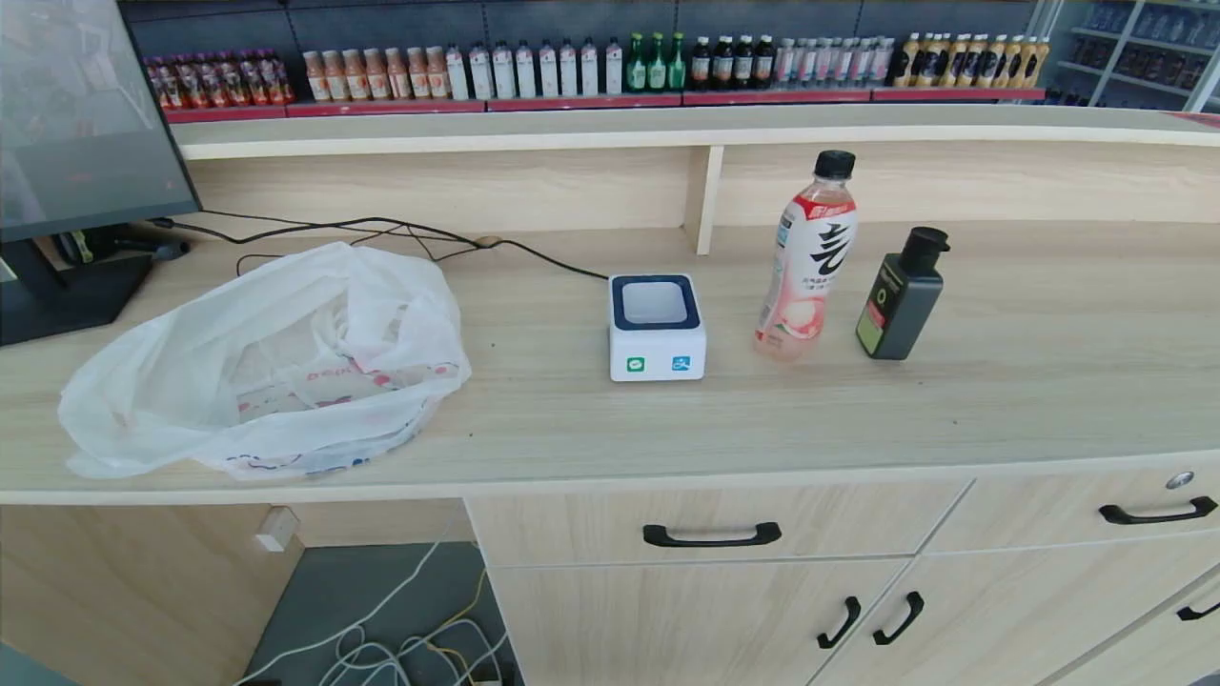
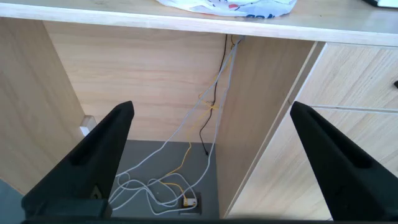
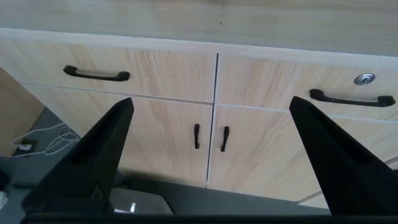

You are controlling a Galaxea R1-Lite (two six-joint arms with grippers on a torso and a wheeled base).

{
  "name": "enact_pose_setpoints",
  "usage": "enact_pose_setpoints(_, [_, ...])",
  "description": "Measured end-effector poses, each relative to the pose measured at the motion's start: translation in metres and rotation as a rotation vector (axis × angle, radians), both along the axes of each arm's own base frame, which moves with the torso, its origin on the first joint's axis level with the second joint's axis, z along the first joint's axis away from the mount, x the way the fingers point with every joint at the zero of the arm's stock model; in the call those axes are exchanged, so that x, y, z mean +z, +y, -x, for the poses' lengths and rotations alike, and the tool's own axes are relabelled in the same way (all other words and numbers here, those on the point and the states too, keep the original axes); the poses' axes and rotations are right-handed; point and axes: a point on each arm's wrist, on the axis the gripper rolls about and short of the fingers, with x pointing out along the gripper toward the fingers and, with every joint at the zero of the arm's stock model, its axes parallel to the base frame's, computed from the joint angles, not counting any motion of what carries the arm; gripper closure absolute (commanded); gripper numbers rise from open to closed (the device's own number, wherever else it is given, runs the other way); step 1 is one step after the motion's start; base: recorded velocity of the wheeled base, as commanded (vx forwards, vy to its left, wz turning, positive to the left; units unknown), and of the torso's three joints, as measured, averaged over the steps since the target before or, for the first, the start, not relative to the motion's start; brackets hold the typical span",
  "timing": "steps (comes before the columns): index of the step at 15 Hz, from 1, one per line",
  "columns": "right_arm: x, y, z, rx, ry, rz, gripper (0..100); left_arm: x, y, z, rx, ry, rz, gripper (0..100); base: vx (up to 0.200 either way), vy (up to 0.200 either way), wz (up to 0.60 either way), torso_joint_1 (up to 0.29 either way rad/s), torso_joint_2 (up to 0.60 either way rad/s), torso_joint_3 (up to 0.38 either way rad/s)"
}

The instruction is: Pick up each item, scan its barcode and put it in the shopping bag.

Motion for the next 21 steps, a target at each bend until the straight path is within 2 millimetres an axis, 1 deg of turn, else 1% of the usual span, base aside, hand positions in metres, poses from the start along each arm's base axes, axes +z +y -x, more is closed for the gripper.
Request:
enact_pose_setpoints(2, [-0.001,0.003,-0.015,0.072,0.069,0.021,0,0.0,0.0,0.0,0.0,0.0,0.0,0,0.0,0.0,0.0,0.0,0.0,0.0])
enact_pose_setpoints(4, [-0.003,0.01,-0.028,0.194,0.127,0.027,0,0.0,0.0,0.0,0.0,0.0,0.0,0,0.0,0.0,0.0,0.0,0.0,0.0])
enact_pose_setpoints(6, [-0.004,0.021,-0.042,0.305,0.184,0.005,0,0.0,0.0,0.0,0.0,0.0,0.0,0,0.0,0.0,0.0,0.0,0.0,0.0])
enact_pose_setpoints(8, [-0.003,0.035,-0.061,0.365,0.207,-0.021,0,0.0,0.0,0.0,0.0,0.0,0.0,0,0.0,0.0,0.0,0.0,0.0,0.0])
enact_pose_setpoints(12, [0.0,0.062,-0.106,0.394,0.162,-0.091,0,0.0,0.0,0.0,0.0,0.0,0.0,0,0.0,0.0,0.0,0.0,0.0,0.0])
enact_pose_setpoints(15, [0.004,0.083,-0.143,0.403,0.063,-0.149,0,0.0,0.0,0.0,0.0,0.0,0.0,0,0.0,0.0,0.0,0.0,0.0,0.0])
enact_pose_setpoints(17, [0.005,0.093,-0.165,0.38,-0.034,-0.174,0,0.0,0.0,0.0,0.0,0.0,0.0,0,0.0,0.0,0.0,0.0,0.0,0.0])
enact_pose_setpoints(19, [0.0,0.098,-0.179,0.351,-0.062,-0.154,0,0.0,0.0,0.0,0.0,0.0,0.0,0,0.0,0.0,0.0,0.0,0.0,0.0])
enact_pose_setpoints(21, [-0.005,0.101,-0.185,0.353,-0.068,-0.115,0,0.0,0.0,0.0,0.0,0.0,0.0,0,0.0,0.0,0.0,0.0,0.0,0.0])
